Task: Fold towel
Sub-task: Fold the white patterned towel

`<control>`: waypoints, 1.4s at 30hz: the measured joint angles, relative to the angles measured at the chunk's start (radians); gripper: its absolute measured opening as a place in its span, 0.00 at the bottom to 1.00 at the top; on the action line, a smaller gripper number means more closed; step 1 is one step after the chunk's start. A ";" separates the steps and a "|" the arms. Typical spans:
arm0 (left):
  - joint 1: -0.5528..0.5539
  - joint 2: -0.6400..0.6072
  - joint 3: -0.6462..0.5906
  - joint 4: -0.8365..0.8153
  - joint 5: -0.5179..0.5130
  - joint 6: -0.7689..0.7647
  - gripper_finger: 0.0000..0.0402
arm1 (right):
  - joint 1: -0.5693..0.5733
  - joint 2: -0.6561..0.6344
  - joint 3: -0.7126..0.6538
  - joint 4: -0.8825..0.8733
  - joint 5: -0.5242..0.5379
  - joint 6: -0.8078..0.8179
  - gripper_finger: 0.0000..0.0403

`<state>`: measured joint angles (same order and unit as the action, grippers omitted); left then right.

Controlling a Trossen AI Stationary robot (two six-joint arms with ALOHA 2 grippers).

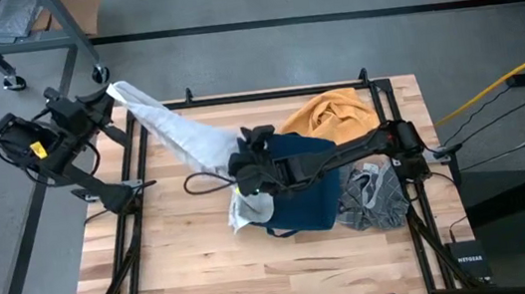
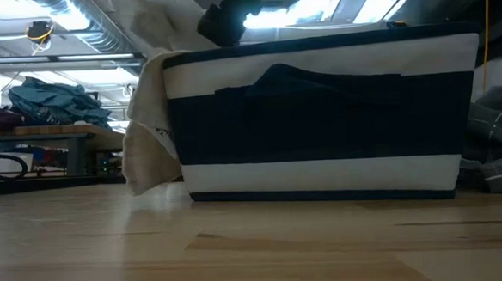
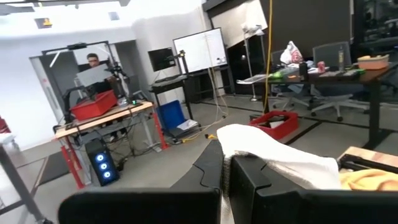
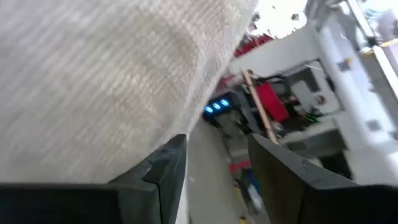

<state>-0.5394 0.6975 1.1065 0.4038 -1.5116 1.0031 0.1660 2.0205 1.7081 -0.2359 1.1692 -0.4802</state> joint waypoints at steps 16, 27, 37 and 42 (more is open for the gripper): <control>0.038 0.001 0.000 -0.002 0.000 0.000 0.00 | 0.062 -0.047 0.000 -0.063 -0.179 0.054 0.45; 0.038 0.001 0.000 -0.002 0.000 0.000 0.00 | 0.151 -0.044 0.000 -0.056 -0.421 0.148 0.45; 0.038 0.002 0.000 -0.002 0.000 -0.001 0.00 | 0.152 -0.040 0.000 -0.064 -0.445 0.221 0.45; 0.038 0.002 0.000 -0.002 0.000 -0.011 0.00 | 0.131 -0.023 0.000 -0.058 -0.438 0.322 0.45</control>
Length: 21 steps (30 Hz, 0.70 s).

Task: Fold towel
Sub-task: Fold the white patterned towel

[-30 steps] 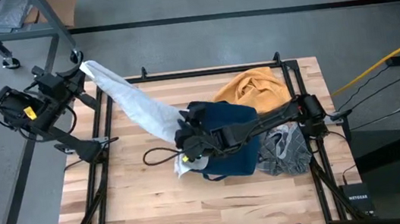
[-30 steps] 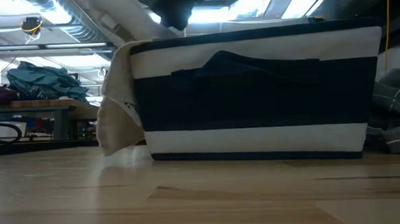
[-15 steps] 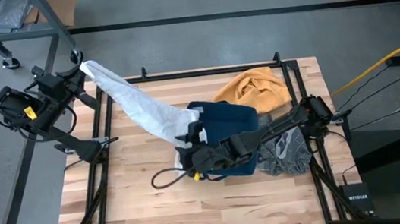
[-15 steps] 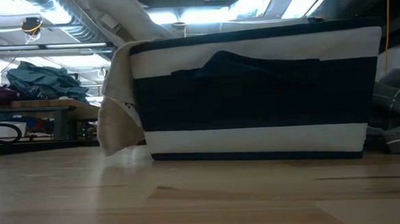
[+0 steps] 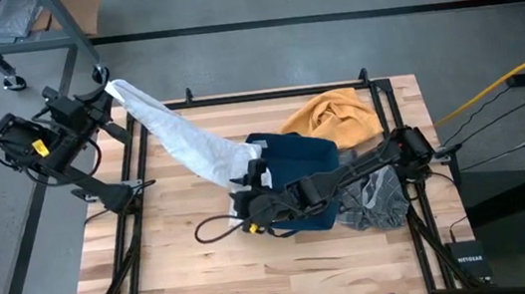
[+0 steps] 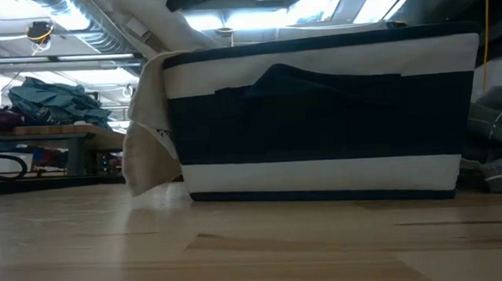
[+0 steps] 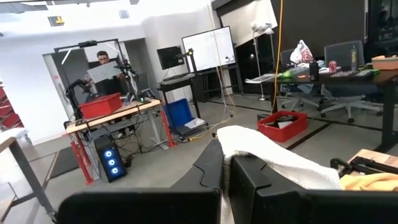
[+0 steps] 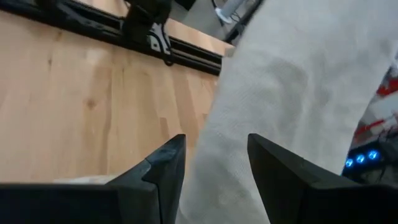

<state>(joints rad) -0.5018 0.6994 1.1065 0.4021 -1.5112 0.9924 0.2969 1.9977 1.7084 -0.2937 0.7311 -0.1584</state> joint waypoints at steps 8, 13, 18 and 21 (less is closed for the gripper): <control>0.000 0.000 0.000 0.000 0.000 0.002 0.00 | -0.010 0.064 0.000 0.002 0.046 0.050 0.45; 0.000 0.000 0.000 0.000 0.001 0.002 0.00 | -0.017 0.081 0.000 0.004 0.168 0.049 0.44; 0.000 0.000 0.000 0.000 0.000 0.002 0.00 | -0.023 0.080 0.000 0.004 0.204 0.049 0.34; 0.000 0.000 0.000 0.000 0.000 0.002 0.00 | -0.022 0.071 0.000 0.003 0.212 0.049 0.17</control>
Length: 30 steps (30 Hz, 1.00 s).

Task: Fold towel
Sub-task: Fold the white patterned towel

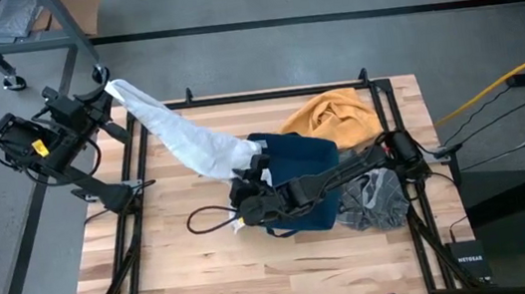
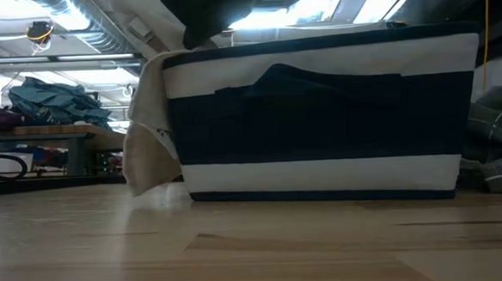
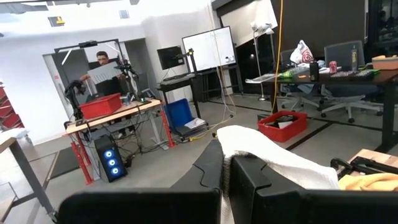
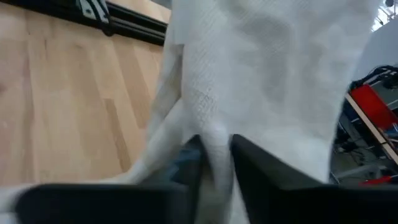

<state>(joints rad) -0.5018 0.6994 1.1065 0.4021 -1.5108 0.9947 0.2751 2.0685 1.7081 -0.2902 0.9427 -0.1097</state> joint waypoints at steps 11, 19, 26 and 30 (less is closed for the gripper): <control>0.000 0.000 0.000 0.000 0.000 0.011 0.00 | 0.108 -0.020 0.049 -0.004 -0.145 0.003 0.02; 0.000 0.000 0.000 0.000 0.000 0.008 0.00 | 0.184 -0.023 0.133 -0.057 -0.149 0.014 0.02; 0.000 0.001 0.000 -0.002 0.000 0.003 0.00 | 0.111 -0.023 0.100 -0.231 -0.120 0.118 0.01; 0.000 0.001 0.000 -0.001 0.000 0.000 0.00 | 0.045 -0.023 0.097 -0.307 -0.097 0.130 0.01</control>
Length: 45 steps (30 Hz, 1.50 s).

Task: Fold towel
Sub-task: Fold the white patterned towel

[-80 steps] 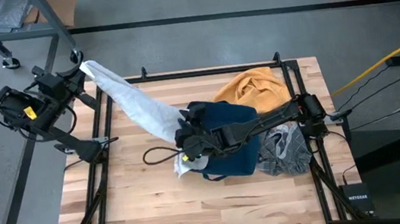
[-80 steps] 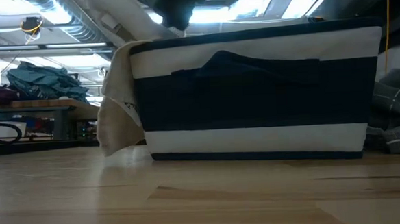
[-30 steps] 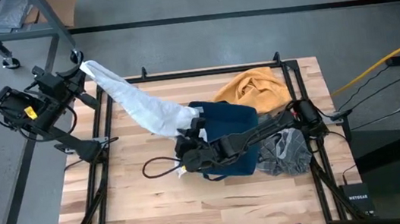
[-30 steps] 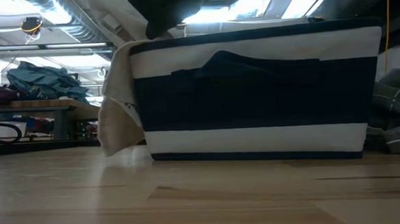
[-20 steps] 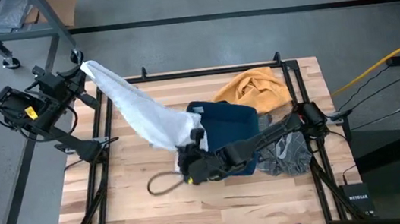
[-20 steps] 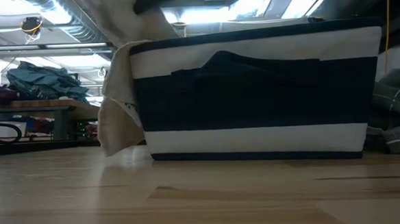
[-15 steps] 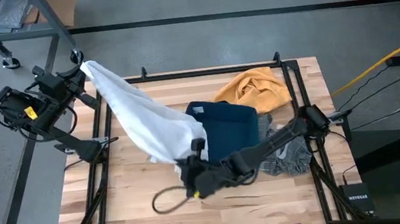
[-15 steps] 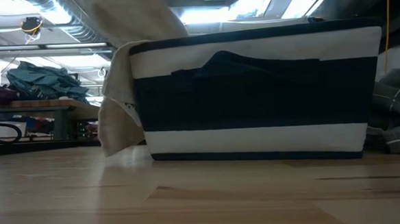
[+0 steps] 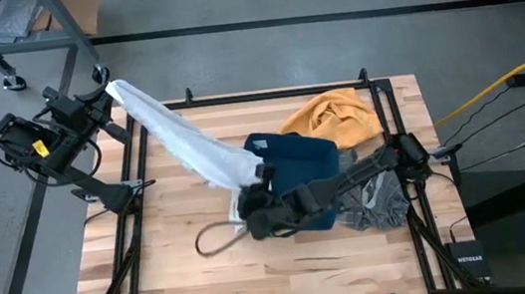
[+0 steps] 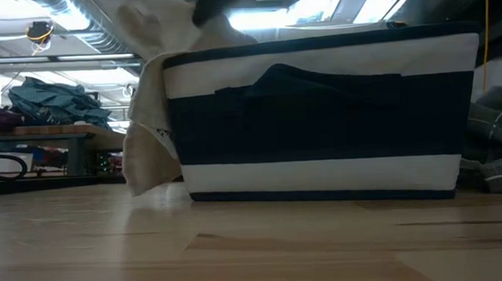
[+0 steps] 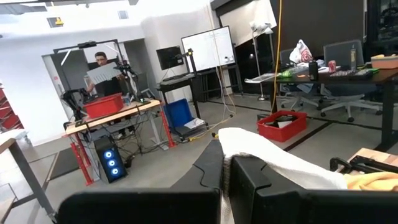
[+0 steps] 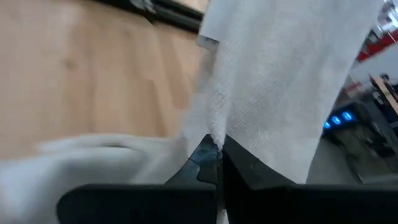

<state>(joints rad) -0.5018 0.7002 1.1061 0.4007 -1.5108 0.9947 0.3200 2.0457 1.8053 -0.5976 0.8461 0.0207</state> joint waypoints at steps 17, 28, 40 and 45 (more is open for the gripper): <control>0.000 0.000 0.000 -0.001 0.000 0.000 0.00 | -0.198 0.000 0.000 -0.059 -0.054 0.000 0.16; 0.000 0.000 0.000 -0.001 0.000 0.007 0.00 | -0.172 0.000 -0.001 -0.057 -0.052 0.002 0.53; 0.000 0.000 0.000 -0.002 0.000 0.007 0.00 | -0.051 0.001 -0.001 -0.055 0.014 -0.026 0.59; 0.000 0.000 0.000 -0.001 0.000 0.007 0.00 | -0.036 0.001 -0.001 -0.036 -0.013 -0.026 0.59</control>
<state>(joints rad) -0.5018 0.6998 1.1061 0.3994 -1.5108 1.0019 0.2844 2.0464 1.8046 -0.6338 0.8331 -0.0051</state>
